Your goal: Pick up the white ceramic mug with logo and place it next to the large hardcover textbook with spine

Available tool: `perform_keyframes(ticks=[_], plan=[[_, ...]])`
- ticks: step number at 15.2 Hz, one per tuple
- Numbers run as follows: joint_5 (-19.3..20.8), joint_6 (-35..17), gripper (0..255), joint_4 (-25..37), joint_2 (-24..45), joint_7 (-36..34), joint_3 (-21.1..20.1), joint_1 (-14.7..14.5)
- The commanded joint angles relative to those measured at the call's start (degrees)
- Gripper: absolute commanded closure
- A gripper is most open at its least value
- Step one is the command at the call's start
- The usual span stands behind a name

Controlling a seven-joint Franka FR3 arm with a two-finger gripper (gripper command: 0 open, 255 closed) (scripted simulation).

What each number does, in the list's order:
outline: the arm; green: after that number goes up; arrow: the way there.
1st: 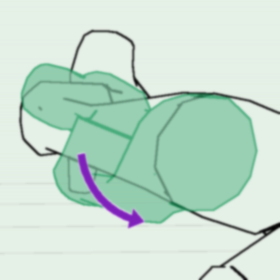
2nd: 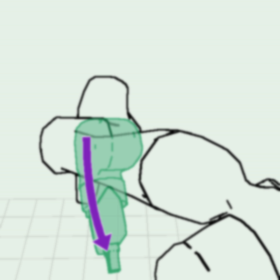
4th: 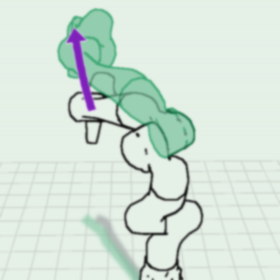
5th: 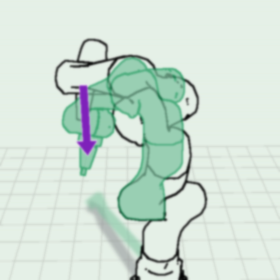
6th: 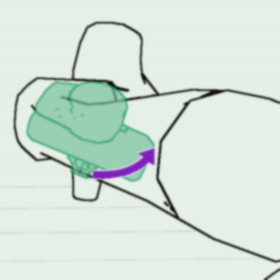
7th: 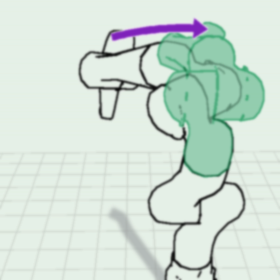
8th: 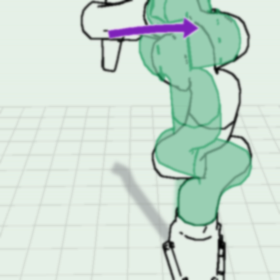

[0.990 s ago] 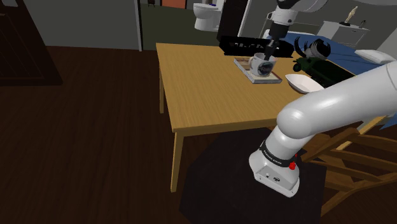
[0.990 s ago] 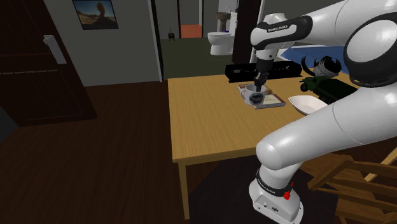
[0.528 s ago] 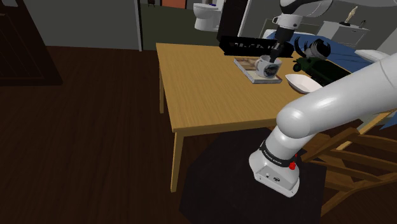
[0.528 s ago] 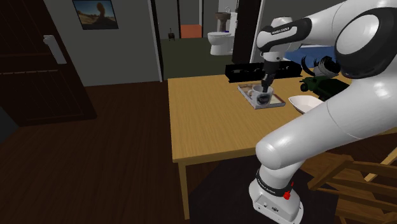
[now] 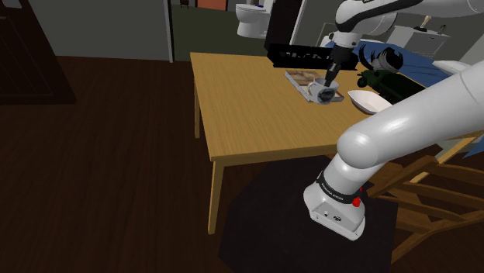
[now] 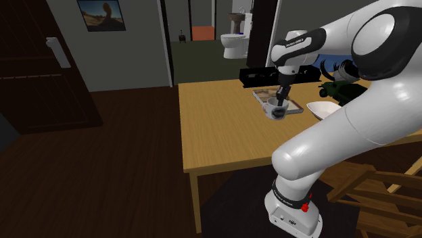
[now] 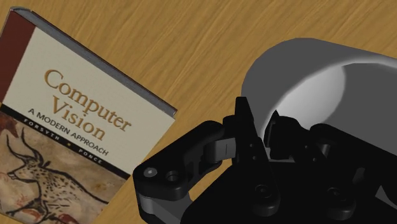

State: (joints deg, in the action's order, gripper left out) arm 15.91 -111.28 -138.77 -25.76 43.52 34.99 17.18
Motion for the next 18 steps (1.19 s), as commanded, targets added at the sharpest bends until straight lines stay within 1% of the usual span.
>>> perform_keyframes(ticks=[1, 13, 14, 18], plan=[[-0.05, -1.76, 255, -0.95, 0.80, 0.05, 0.46, -0.14], [-0.56, -12.48, 255, -6.46, 6.26, 1.23, 3.58, -0.92], [-0.81, -14.06, 255, -7.10, 7.26, 1.51, 4.06, -1.13], [-0.81, -14.06, 255, -7.10, 7.27, 1.51, 4.05, -1.12]])
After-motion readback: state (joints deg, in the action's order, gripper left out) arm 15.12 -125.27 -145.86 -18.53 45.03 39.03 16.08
